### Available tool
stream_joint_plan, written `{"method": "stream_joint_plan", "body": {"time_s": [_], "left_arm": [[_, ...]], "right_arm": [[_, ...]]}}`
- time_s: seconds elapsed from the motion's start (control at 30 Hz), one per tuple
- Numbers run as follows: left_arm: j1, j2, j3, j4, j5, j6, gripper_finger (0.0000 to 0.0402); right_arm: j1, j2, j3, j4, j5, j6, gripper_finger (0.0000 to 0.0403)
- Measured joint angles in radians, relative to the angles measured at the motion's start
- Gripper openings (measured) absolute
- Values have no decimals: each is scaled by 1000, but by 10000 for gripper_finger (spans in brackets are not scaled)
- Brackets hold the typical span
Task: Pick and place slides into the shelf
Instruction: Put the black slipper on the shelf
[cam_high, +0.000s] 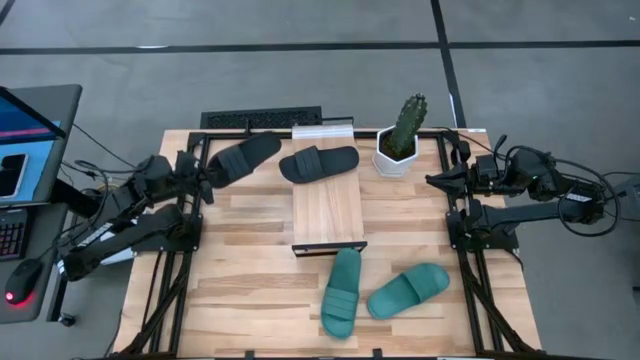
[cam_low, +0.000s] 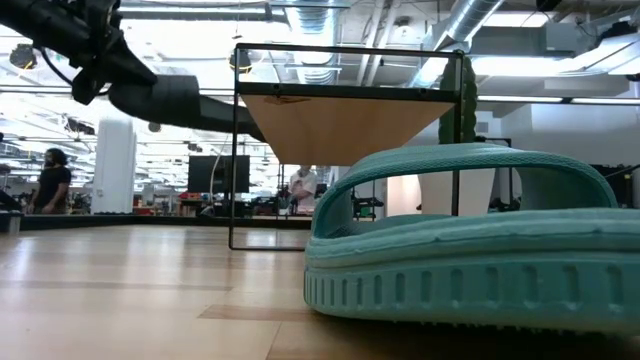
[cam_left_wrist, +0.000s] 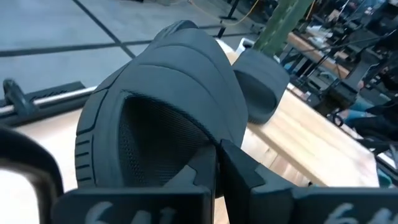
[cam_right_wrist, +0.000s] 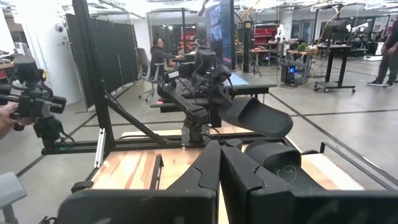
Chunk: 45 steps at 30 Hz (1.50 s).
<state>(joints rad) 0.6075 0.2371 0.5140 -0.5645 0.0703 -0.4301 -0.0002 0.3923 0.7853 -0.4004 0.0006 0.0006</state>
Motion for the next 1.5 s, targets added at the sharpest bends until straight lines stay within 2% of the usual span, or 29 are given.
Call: {"method": "stream_joint_plan", "body": {"time_s": [0.2,0.37,0.97,1.23,1.5], "left_arm": [[0,57,0,93,22,26,0],[0,157,20,157,30,77,0],[0,611,344,194,27,361,0],[1,797,437,260,63,436,0],[34,929,502,316,150,480,0]], "right_arm": [[0,0,0,0,0,0,0],[0,0,0,0,0,0,0],[0,0,0,0,0,0,0],[0,0,0,0,0,0,0],[0,0,0,0,0,0,0]]}}
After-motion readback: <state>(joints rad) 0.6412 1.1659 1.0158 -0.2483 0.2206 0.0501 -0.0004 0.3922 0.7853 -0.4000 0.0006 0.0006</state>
